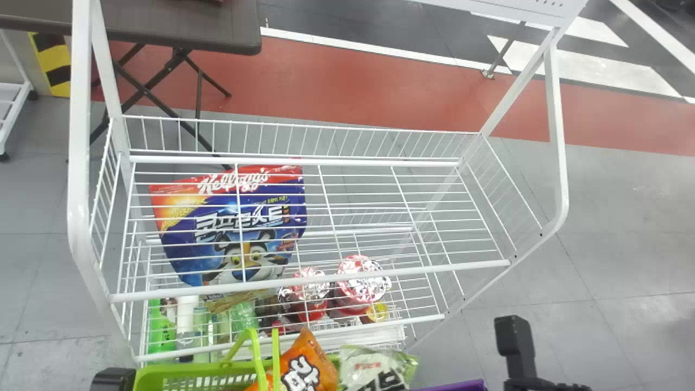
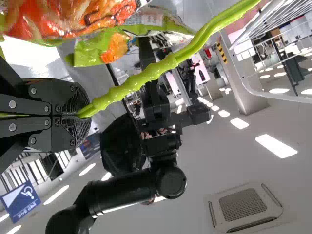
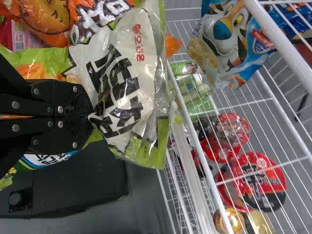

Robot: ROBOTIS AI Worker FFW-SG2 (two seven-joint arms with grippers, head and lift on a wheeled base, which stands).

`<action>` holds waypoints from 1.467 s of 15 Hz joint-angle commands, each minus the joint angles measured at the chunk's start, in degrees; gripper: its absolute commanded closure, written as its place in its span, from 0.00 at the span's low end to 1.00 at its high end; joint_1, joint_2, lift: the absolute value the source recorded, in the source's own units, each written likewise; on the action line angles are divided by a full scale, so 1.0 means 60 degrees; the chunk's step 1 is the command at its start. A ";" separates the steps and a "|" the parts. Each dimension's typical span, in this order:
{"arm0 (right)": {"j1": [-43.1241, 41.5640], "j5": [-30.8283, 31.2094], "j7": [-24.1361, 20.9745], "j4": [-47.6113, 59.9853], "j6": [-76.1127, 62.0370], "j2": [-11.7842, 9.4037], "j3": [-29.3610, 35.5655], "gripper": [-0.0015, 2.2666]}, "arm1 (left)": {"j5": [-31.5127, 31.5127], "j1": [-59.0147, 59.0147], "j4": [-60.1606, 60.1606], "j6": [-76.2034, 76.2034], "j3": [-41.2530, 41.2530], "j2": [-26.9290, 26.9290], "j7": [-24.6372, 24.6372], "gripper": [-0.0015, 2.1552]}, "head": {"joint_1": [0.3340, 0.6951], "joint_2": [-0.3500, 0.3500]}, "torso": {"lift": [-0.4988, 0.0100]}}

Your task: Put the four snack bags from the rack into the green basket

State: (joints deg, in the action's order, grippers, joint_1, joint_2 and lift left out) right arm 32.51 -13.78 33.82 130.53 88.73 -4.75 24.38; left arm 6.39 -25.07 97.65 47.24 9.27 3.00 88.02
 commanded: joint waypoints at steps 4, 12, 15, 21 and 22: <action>-0.0189 -0.0355 -0.0158 -0.0002 0.0225 0.0426 -0.0973 0.98 | 0.0004 0.0003 0.0000 0.0001 -0.0021 0.0027 0.0022 0.99 | 1.00 0.00 | 0.97; -0.0379 -0.1453 -0.0774 -0.0442 0.0225 0.0801 -0.1925 0.97 | -0.0011 -0.0085 0.0000 -0.0028 0.0038 0.0027 0.0051 0.99 | 1.00 0.00 | 0.97; -0.0306 -0.1570 -0.0730 -0.0618 0.0225 0.0801 -0.1808 0.95 | 0.0004 -0.0100 0.0000 -0.0087 0.0008 0.0027 0.0051 0.99 | 1.00 0.00 | 0.97; -0.0028 -0.1585 0.0618 -0.0295 0.0225 0.0631 -0.0138 0.00 | -0.0011 0.0032 -0.0014 -0.0058 0.0052 0.0013 -0.0022 0.99 | 1.00 0.00 | 0.97; -0.0013 -0.1600 0.0720 -0.0193 0.0225 0.0543 0.0111 0.00 | -0.0011 0.0061 -0.0029 -0.0058 0.0067 -0.0002 -0.0022 0.99 | 1.00 0.00 | 0.97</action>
State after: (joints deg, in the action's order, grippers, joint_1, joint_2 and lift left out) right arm 32.28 -23.25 37.81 128.51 88.73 -0.90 22.82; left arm 6.33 -24.96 97.53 46.81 9.58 3.05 87.89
